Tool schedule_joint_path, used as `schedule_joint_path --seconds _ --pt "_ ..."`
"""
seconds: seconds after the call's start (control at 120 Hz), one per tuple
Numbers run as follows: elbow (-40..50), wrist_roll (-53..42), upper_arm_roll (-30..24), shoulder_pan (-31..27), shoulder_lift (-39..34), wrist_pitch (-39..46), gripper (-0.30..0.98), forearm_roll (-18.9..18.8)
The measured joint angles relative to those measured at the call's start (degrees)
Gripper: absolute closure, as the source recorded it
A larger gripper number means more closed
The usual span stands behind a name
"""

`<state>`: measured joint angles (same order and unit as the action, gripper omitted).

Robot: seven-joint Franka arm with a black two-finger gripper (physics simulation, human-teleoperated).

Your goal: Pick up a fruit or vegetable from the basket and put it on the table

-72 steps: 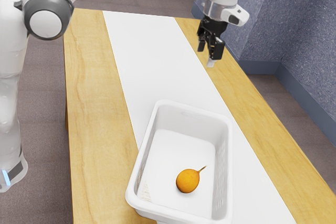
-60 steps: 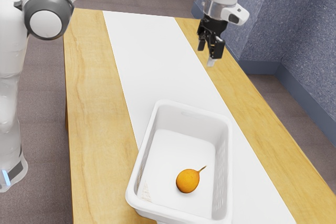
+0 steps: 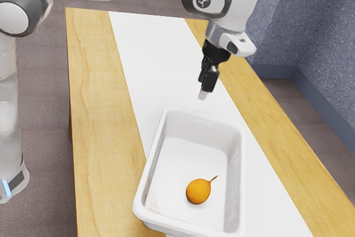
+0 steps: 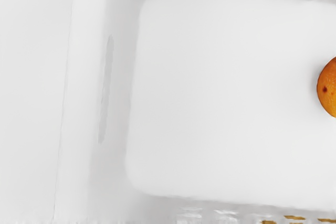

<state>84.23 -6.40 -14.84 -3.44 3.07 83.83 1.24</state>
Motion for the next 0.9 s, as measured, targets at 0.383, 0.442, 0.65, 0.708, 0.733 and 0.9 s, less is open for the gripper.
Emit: schedule_joint_path --seconds 0.383,0.442,0.65,0.708,0.733,0.9 --pt "16.18 -6.44 -11.69 1.16 -4.99 13.04 0.0 6.6" --pt "17.97 -7.11 -12.94 1.22 -4.86 15.33 0.0 7.26" --pt "21.86 -9.04 -15.2 1.61 -4.73 22.17 0.0 8.83" --pt "22.83 -9.51 -15.27 1.69 -4.79 23.45 0.0 8.95" --pt "23.18 -9.71 -15.28 1.64 -4.85 23.9 0.0 8.96" --pt "25.67 -11.12 -15.37 0.03 -5.29 25.81 0.0 8.84"
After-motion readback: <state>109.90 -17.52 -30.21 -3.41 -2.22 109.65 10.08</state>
